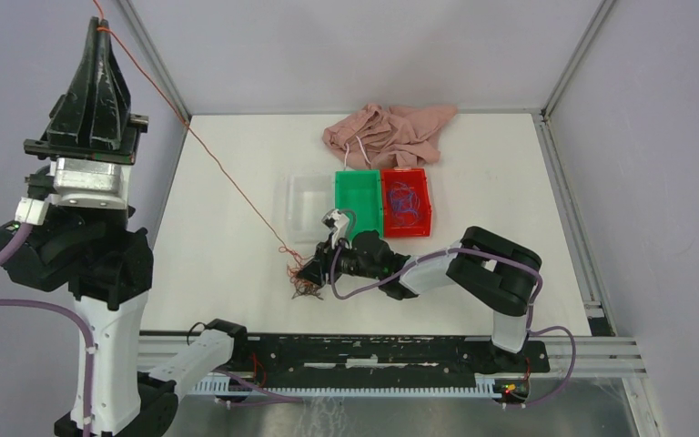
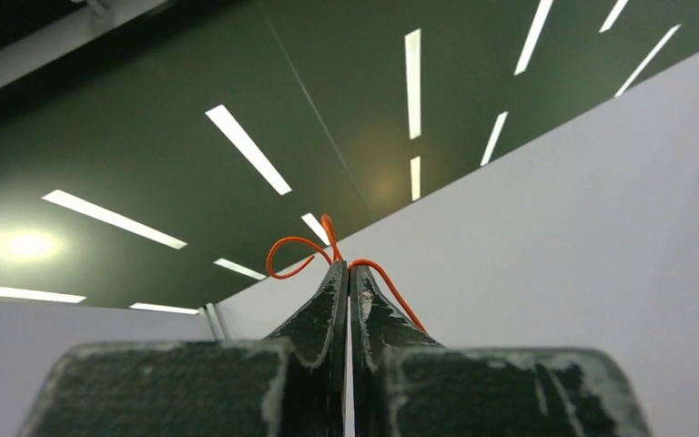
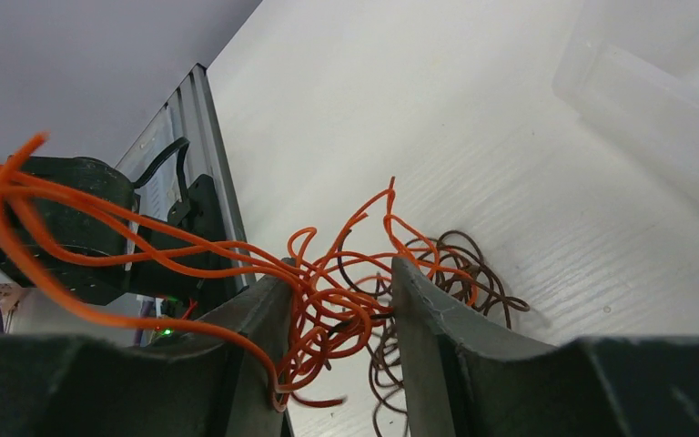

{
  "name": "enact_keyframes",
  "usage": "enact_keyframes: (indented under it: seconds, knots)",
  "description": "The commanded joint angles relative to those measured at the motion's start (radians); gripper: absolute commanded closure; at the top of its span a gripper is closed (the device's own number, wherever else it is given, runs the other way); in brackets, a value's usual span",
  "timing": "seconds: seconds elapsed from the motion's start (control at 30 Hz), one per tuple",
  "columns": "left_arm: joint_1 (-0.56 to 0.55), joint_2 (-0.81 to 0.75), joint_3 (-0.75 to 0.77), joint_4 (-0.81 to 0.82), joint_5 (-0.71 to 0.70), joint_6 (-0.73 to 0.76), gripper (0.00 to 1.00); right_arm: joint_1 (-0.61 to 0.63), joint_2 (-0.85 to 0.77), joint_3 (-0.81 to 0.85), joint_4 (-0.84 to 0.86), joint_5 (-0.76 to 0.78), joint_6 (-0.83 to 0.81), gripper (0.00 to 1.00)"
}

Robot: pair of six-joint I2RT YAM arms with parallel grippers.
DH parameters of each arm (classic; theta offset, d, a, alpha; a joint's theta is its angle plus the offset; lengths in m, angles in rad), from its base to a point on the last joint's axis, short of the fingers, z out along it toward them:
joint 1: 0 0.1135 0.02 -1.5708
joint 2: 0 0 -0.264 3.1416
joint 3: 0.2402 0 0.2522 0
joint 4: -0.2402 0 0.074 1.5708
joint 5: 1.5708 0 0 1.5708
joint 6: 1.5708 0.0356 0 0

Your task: Untangle the cables

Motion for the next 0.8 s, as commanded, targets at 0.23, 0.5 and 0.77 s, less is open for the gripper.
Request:
enact_keyframes:
  seconds: [0.23,0.5,0.77]
  knots:
    - [0.005,0.121,0.243,0.231,-0.110,0.134,0.97,0.008,0.015,-0.046,-0.029,0.081,-0.011,0.49]
    - [0.005,0.140,0.230,0.219,-0.092,0.161,0.97,0.008,-0.071,-0.059,-0.106,0.116,-0.051,0.43]
    - [0.005,0.126,0.196,0.055,-0.091,0.068,0.97,0.008,-0.261,-0.142,-0.099,0.058,-0.125,0.28]
